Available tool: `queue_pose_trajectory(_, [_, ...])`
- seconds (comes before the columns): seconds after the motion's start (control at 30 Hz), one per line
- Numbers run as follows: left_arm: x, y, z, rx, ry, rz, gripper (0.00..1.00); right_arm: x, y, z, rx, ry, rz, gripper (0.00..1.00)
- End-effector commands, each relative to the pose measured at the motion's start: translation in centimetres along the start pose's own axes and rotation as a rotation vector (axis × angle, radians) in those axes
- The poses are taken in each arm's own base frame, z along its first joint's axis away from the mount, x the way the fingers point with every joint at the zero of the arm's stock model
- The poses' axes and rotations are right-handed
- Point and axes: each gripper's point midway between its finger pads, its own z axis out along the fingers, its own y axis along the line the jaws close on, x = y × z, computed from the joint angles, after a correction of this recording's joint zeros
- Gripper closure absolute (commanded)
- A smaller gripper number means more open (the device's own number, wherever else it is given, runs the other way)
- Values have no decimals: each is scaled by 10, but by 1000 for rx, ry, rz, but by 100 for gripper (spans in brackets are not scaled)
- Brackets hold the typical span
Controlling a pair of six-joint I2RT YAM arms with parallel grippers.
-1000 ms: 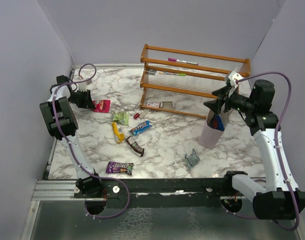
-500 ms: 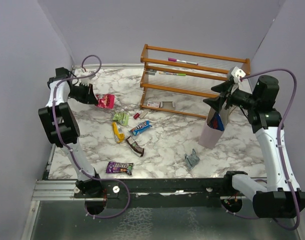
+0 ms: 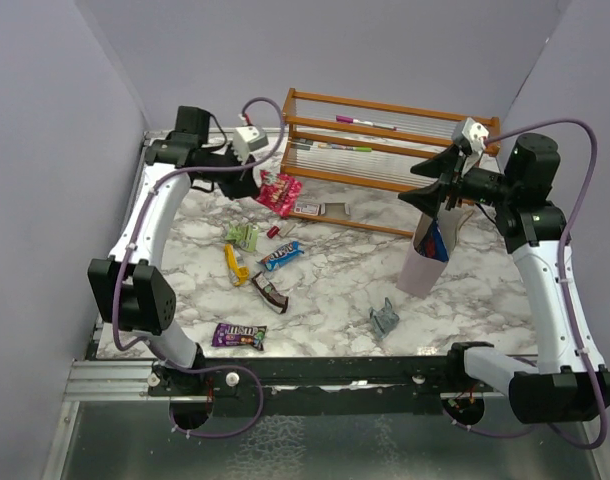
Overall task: Place the snacks into the paper bag
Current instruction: Pick up the snack from the center of the board, then place the snack in the paper bag.
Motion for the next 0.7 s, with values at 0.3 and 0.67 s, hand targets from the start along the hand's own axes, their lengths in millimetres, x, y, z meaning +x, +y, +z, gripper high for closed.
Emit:
queue_pose_trajectory(0.3, [-79,-149,41,133,-67,451,100,3,49,47,-268,-42,180,24])
queue_pose_trajectory(0.67, [-102,-194,47,197,-161,556,100,49,55,73,-317,28,301,31])
